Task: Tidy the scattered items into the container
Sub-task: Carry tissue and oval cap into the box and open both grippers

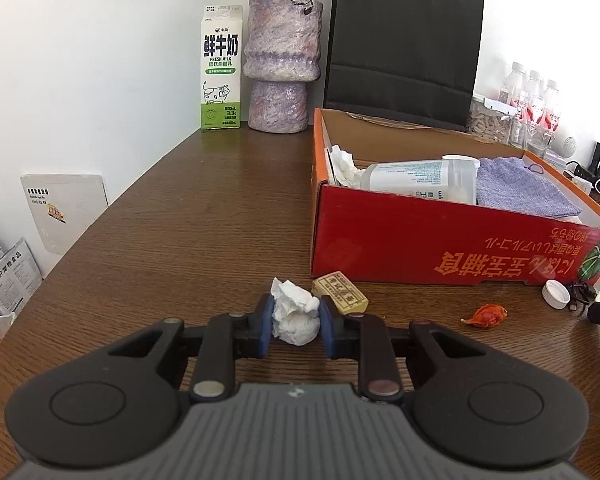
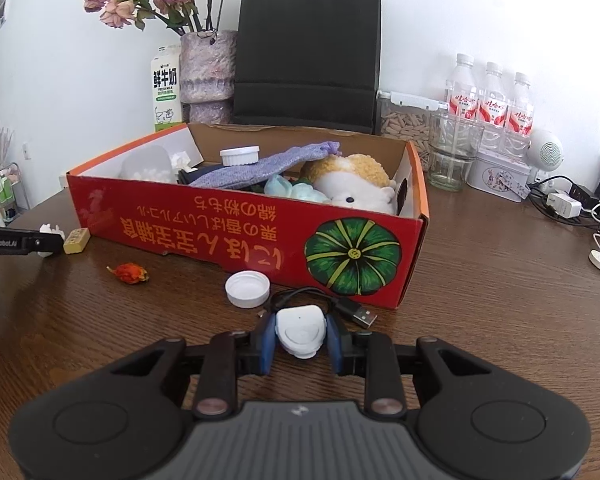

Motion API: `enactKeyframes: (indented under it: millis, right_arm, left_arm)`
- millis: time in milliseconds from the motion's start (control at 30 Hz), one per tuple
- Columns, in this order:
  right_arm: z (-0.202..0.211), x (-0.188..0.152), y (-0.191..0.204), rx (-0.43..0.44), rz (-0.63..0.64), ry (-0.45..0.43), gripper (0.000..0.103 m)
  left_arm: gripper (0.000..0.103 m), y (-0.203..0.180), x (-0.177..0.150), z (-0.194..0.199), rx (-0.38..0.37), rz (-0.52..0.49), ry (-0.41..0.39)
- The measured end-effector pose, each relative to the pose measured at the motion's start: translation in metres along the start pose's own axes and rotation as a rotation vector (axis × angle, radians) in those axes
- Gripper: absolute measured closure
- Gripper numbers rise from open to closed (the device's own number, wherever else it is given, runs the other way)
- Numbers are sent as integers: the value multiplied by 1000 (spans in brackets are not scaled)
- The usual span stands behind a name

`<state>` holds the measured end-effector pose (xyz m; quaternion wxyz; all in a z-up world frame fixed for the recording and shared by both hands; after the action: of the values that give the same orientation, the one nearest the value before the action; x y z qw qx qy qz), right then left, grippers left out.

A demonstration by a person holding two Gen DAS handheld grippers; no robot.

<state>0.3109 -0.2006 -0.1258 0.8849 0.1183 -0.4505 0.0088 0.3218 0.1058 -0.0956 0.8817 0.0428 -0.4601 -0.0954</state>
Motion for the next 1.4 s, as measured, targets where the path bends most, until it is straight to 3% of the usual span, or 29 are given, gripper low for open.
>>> enactKeyframes:
  millis: [200,367,633,867,1067,1400]
  right_arm:
    - [9,5,2,-6,16,-59,77]
    - [31,24,13,46,19,-134,77]
    - [55,77,36,106,55,-251,77]
    - [41,120,56,146,19,-325,77]
    - [5,137,66,168,-4,-305,77]
    - [-60,135,63,135,12,-221,78]
  left_arm:
    - [79,-3,9,17,11,37,-58]
    - [79,-16,25,39,-3,31,-128]
    - [79,-51,89,67,-49,-38,-267]
    - [79,-80,148,64,-51,-47,-390]
    - [79,-86,171,36,-55,-24,-401]
    - [79,-67,164,-27,-33,-27,-312]
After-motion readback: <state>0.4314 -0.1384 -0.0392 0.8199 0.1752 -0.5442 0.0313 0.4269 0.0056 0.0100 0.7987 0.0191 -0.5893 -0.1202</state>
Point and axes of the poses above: each gripper's, at about its wrist camera, not at the fingertips, and z roughly against the way its jaws point, y to its left, x to its top, the point moved 9 cm from there along -z, roughly the way its jaws point, and after that the axes turned 15 degrees about -z, right-handed, at the moved point
